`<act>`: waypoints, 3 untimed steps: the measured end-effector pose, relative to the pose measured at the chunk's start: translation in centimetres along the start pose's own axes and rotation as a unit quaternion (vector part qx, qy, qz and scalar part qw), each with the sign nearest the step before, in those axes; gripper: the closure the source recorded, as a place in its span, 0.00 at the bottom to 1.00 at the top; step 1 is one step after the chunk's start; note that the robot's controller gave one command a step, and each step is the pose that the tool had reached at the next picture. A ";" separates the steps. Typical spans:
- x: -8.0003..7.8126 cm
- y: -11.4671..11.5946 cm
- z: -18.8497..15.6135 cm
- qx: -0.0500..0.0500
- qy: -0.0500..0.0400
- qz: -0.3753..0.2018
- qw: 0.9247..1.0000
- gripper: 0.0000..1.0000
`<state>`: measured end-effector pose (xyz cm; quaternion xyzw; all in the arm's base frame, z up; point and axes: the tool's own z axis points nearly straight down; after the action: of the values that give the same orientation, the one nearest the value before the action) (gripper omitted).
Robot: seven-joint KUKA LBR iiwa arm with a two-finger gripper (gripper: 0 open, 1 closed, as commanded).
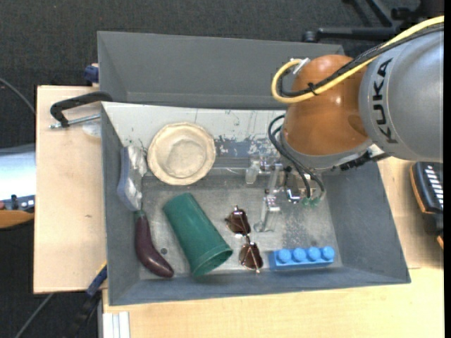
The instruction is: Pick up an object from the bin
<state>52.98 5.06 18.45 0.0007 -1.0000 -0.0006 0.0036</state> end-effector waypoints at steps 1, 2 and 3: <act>-0.2 0.0 -0.5 0.000 -0.005 0.000 1.000 0.00; 0.0 1.5 3.6 -0.001 -0.004 0.073 0.997 0.00; 0.2 2.6 5.1 -0.001 -0.004 0.065 0.998 0.00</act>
Offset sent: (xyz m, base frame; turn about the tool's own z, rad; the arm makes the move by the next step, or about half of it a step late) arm -0.0031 0.0218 -0.0561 0.2044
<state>52.71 7.71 13.32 -0.0642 -0.9979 -0.0014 -0.0006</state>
